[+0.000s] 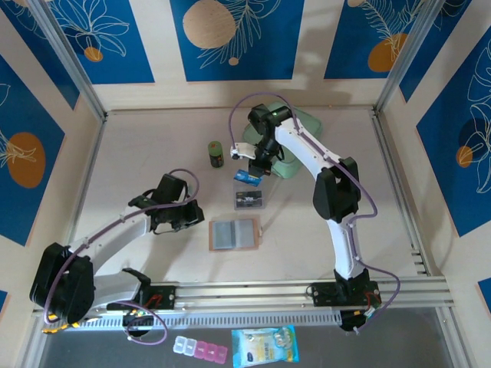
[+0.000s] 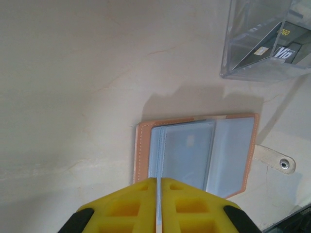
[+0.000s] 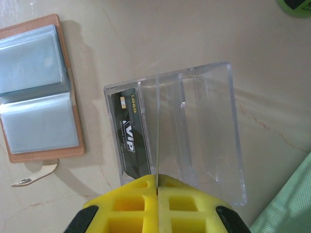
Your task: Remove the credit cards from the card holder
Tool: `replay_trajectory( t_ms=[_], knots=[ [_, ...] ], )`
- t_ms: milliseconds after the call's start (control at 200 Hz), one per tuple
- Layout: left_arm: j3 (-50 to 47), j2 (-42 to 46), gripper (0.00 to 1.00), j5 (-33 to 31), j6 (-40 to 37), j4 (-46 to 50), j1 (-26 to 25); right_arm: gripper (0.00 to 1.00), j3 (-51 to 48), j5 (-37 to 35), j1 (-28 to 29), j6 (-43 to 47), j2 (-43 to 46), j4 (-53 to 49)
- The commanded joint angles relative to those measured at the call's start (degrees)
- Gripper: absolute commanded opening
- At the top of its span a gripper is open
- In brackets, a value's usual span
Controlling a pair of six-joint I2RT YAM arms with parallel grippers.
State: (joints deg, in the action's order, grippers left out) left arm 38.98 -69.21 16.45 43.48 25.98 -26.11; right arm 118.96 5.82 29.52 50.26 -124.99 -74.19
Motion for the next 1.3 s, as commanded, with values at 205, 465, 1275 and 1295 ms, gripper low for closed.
replay_trajectory(
  t_ms=[205,465,1275,1295],
  knots=[
    [1.4,-0.4,0.1,1.5,-1.3,1.3,1.3,0.0,4.7,-1.4,-0.6,3.8,-5.2,-5.9],
    [1.5,-0.6,0.1,2.1,-1.6,1.0,1.6,0.0,2.6,-0.6,-0.1,4.0,-6.1,-5.5],
    [0.4,1.4,0.1,2.0,-0.7,1.0,1.8,0.18,0.9,-0.3,0.6,-1.4,-2.2,2.4],
    [0.4,1.3,0.1,2.1,-0.8,0.9,1.8,0.18,0.9,-0.4,0.6,-1.7,-1.9,2.7]
  ],
)
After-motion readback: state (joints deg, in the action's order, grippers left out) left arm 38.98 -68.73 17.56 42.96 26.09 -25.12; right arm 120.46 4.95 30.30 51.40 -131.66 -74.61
